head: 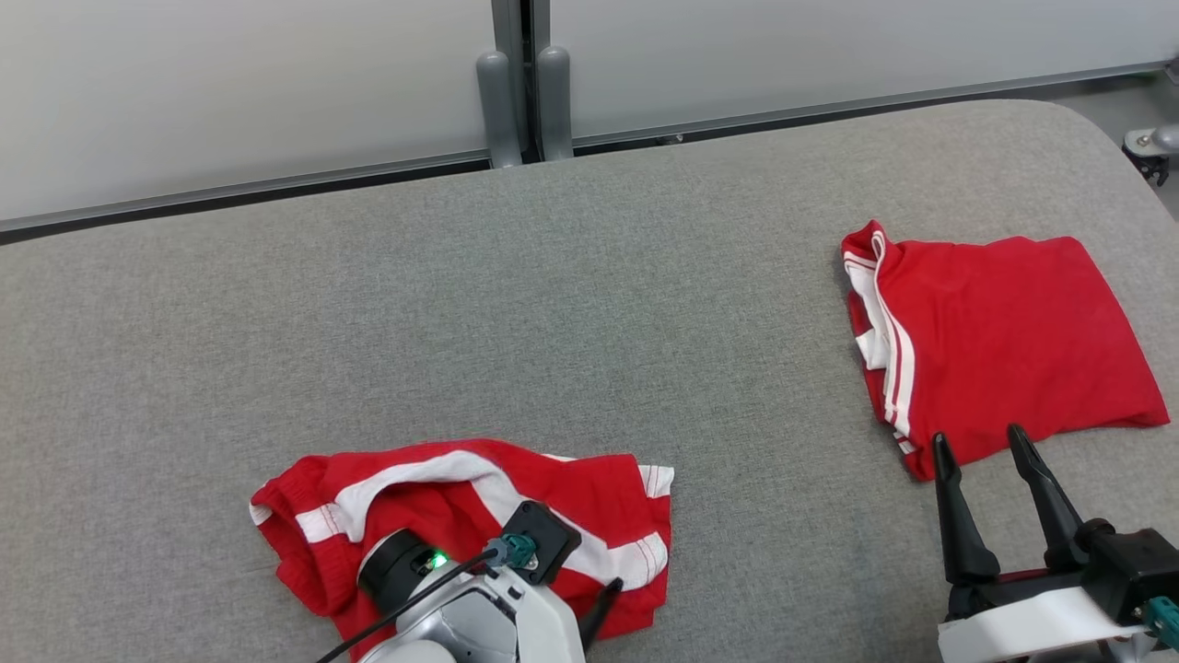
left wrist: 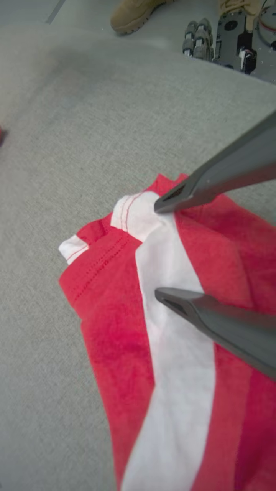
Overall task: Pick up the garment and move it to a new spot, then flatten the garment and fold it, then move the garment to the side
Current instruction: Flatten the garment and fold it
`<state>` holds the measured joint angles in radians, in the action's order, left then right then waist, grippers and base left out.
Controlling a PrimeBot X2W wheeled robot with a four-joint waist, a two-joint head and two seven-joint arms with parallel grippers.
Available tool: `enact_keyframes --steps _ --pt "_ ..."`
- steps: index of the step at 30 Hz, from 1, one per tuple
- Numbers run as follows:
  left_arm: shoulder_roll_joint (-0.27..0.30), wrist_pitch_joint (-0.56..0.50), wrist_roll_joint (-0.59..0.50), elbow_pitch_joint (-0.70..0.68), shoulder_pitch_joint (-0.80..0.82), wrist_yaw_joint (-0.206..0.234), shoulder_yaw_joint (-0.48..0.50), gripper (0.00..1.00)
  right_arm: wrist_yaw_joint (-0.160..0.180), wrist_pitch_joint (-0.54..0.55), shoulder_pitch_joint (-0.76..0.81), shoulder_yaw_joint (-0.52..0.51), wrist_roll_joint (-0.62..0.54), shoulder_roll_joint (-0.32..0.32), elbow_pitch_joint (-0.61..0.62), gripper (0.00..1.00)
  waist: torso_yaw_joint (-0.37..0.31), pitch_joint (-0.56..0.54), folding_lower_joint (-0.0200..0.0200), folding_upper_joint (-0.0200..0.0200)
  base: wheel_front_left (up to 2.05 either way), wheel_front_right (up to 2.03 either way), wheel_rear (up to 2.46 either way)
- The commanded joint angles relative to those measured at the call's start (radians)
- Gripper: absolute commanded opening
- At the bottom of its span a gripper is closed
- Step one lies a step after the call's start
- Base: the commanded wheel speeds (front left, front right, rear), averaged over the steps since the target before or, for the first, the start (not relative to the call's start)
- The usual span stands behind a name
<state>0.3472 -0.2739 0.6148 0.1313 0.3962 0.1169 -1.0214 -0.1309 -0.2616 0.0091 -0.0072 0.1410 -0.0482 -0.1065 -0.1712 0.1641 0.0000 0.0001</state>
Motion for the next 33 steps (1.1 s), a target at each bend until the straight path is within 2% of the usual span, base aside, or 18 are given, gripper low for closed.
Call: enact_keyframes --steps 1,2,3,4,14,21,28,29,30,31,32,33 --pt "0.007 -0.013 0.0 0.02 0.012 -0.002 -0.008 0.96 0.0 -0.005 -0.009 -0.001 0.007 -0.005 0.001 1.0 -0.005 0.002 0.0 -0.0001 0.0 0.0 0.0" --pt "0.005 -0.018 0.0 0.033 0.016 -0.007 -0.011 0.42 0.0 -0.005 -0.011 0.0 0.01 -0.005 0.0 1.0 -0.008 0.004 0.0 -0.0001 0.0 0.0 0.0" --pt "0.001 -0.011 0.0 0.043 0.02 -0.004 -0.006 0.1 0.0 -0.005 -0.012 -0.002 0.011 -0.005 0.0 1.0 -0.011 0.006 0.0 -0.0001 0.0 0.0 0.0" --pt "-0.002 -0.003 0.001 0.053 0.021 0.001 -0.002 0.0 0.0 -0.005 -0.013 -0.003 0.014 -0.005 0.0 1.0 -0.012 0.007 0.0 -0.0001 0.0 0.0 0.0" --pt "-0.04 0.088 0.051 -0.004 0.018 -0.021 0.042 0.0 0.0 -0.005 -0.011 -0.008 0.017 -0.005 -0.002 1.0 -0.01 0.005 0.0 -0.0001 0.0 0.0 0.0" --pt "-0.107 0.144 0.064 -0.071 0.016 -0.02 0.047 0.0 0.0 -0.005 -0.022 0.003 0.013 -0.005 0.002 1.0 -0.032 0.023 0.0 -0.0001 0.0 0.0 0.0" --pt "-0.162 0.153 0.056 0.037 -0.007 -0.03 -0.005 0.0 0.0 -0.005 -0.035 0.003 0.02 -0.005 0.004 1.0 -0.063 0.058 0.0 -0.0001 0.0 0.0 0.0" --pt "-0.174 0.162 0.064 0.062 -0.014 -0.038 -0.008 0.05 0.0 -0.005 -0.037 0.003 0.022 -0.005 0.004 1.0 -0.065 0.061 0.0 -0.0001 0.0 0.0 0.0" --pt "-0.187 0.169 0.071 0.08 -0.017 -0.043 -0.008 0.28 0.0 -0.005 -0.038 0.002 0.025 -0.005 0.003 1.0 -0.066 0.063 0.0 -0.0001 0.0 0.0 0.0" --pt "-0.187 0.169 0.071 0.08 -0.017 -0.043 -0.008 0.28 0.0 -0.005 -0.038 0.002 0.025 -0.005 0.003 1.0 -0.066 0.063 0.0 -0.0001 0.0 0.0 0.0" --pt "-0.191 0.175 0.069 0.095 -0.013 -0.05 -0.012 0.61 0.0 -0.005 -0.037 0.001 0.027 -0.005 0.003 1.0 -0.067 0.064 0.0 -0.0001 0.0 0.0 0.0" --pt "-0.196 0.182 0.074 0.102 -0.01 -0.06 -0.014 1.0 0.0 -0.005 -0.035 -0.001 0.027 -0.005 0.002 1.0 -0.067 0.065 0.0 -0.0001 0.0 0.0 0.0"
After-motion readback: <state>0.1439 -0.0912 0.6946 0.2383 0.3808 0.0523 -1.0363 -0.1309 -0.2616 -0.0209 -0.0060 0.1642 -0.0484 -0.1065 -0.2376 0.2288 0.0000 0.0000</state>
